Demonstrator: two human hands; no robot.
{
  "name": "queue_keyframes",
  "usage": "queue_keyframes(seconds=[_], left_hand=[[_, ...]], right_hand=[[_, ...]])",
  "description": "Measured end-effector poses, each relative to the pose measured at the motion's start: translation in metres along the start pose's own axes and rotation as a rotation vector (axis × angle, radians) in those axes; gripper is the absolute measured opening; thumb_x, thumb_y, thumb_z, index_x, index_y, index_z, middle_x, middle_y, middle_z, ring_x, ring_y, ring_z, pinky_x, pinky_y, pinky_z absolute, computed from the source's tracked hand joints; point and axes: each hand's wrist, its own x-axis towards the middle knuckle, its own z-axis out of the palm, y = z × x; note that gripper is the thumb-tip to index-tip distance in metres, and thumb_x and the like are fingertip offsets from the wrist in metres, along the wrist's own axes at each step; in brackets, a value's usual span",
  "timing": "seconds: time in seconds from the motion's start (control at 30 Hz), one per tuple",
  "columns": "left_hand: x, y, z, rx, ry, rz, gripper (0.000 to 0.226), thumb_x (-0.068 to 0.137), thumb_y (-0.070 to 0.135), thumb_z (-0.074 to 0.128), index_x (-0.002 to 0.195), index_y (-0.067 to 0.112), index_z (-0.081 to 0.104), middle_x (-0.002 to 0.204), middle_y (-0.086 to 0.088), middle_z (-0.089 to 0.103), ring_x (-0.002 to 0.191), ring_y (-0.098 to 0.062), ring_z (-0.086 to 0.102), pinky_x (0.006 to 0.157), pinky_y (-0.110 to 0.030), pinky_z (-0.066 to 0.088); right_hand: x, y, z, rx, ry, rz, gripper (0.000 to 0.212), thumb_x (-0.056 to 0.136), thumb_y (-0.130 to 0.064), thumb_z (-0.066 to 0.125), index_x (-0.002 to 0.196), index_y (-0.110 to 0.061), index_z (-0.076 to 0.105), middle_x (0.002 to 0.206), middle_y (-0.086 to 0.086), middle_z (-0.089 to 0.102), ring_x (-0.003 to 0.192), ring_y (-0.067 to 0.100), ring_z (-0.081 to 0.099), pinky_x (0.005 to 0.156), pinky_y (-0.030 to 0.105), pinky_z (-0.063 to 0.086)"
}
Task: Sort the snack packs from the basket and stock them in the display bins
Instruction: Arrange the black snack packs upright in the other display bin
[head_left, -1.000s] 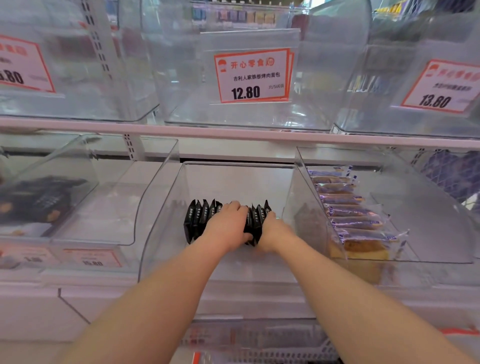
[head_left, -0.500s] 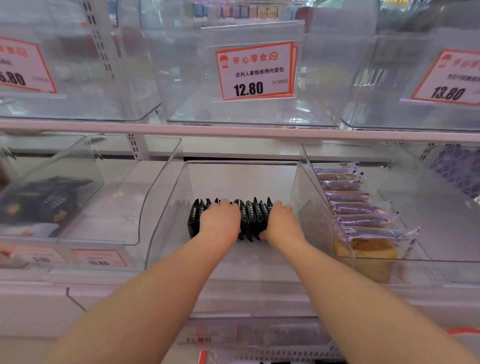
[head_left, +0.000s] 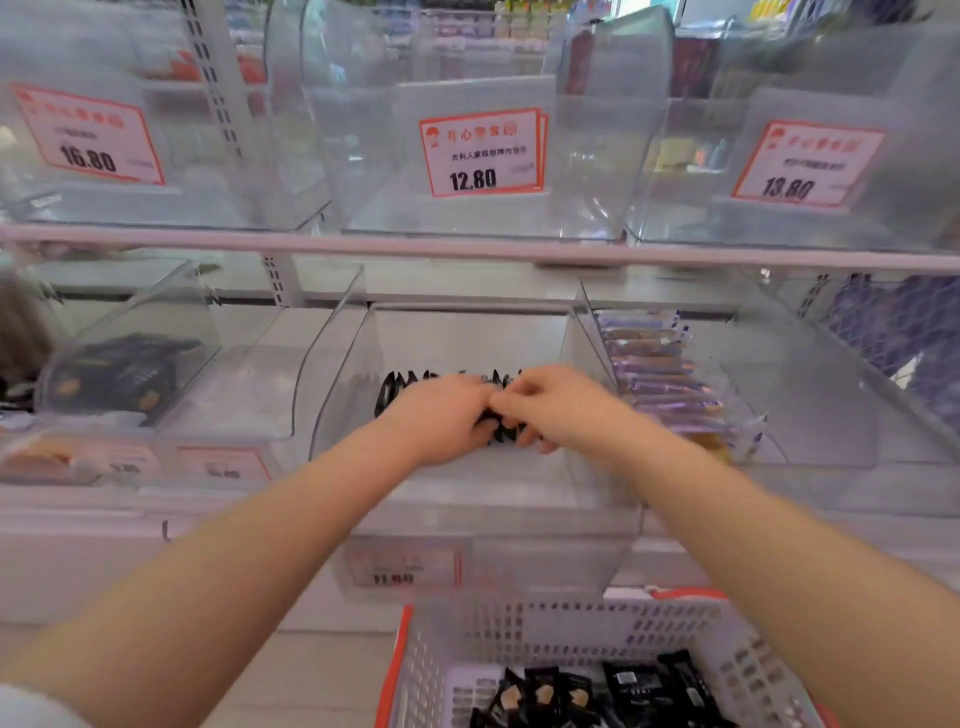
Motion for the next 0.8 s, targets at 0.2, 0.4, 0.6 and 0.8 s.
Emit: queue_keyframes(seconds=[0.2, 0.4, 0.6, 0.8], left_hand=[[-0.071, 0.056, -0.019, -0.029, 0.096, 0.194, 0.024, 0.092, 0.038, 0.043, 0.102, 0.022, 0.057, 0.095, 0.002, 0.060, 0.091, -0.022, 0.058, 0.064, -0.029, 0.036], [-0.102, 0.111, 0.035, -0.058, -0.148, 0.385, 0.025, 0.094, 0.036, 0.039, 0.103, 0.021, 0.056, 0.099, -0.003, 0.064, 0.089, -0.026, 0.060, 0.067, -0.034, 0.045], [-0.103, 0.152, 0.158, -0.134, -0.559, 0.262, 0.025, 0.094, 0.027, 0.041, 0.106, 0.015, 0.059, 0.102, -0.007, 0.065, 0.093, -0.027, 0.059, 0.071, -0.032, 0.044], [-0.122, 0.178, 0.269, -0.279, -0.875, 0.087, 0.027, 0.095, 0.024, 0.041, 0.110, 0.008, 0.057, 0.111, -0.014, 0.062, 0.096, -0.030, 0.056, 0.081, -0.037, 0.045]], right_hand=[[-0.107, 0.043, -0.031, 0.252, -0.027, -0.102, 0.012, 0.087, -0.026, 0.059, 0.076, -0.021, 0.061, 0.063, -0.004, 0.065, 0.047, 0.007, 0.050, 0.042, 0.016, 0.038], [-0.144, 0.136, -0.001, 0.252, -0.141, 0.118, 0.009, 0.092, -0.018, 0.055, 0.086, -0.016, 0.062, 0.067, -0.005, 0.064, 0.049, 0.004, 0.051, 0.046, 0.015, 0.039], [-0.161, 0.253, 0.057, 0.045, -0.248, 0.431, 0.022, 0.094, -0.026, 0.051, 0.098, -0.007, 0.061, 0.085, 0.006, 0.065, 0.077, 0.024, 0.063, 0.063, 0.027, 0.046], [-0.177, 0.349, 0.107, -0.420, -0.544, 0.514, 0.023, 0.093, -0.031, 0.051, 0.086, -0.009, 0.053, 0.091, 0.015, 0.059, 0.086, 0.027, 0.056, 0.065, 0.030, 0.038]])
